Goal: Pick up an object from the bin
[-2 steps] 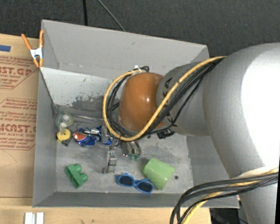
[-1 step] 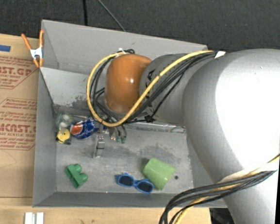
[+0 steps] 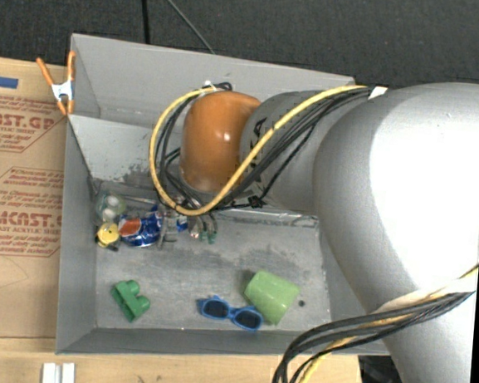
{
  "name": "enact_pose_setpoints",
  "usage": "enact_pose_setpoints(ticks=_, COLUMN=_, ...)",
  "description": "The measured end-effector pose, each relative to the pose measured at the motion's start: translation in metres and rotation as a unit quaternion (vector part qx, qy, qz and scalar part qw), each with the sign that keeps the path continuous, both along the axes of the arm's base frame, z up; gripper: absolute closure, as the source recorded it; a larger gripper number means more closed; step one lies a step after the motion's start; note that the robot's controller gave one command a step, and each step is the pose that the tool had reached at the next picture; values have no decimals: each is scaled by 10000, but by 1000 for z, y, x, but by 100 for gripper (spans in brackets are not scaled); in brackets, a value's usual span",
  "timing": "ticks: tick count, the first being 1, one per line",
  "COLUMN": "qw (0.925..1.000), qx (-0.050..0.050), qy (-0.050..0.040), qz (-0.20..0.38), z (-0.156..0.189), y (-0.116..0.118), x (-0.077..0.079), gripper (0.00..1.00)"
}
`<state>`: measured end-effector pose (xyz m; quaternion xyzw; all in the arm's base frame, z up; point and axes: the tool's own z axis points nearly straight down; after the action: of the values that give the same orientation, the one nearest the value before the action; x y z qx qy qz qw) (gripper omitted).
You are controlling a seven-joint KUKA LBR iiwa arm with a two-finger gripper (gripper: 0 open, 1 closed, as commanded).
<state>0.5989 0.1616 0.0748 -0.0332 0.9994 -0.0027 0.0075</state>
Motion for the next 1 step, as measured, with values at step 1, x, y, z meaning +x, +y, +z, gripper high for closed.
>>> enact_pose_setpoints(ticks=1, qw=10000, qx=40, qy=21, qz=-35, z=175, y=4, x=-12, gripper=100)
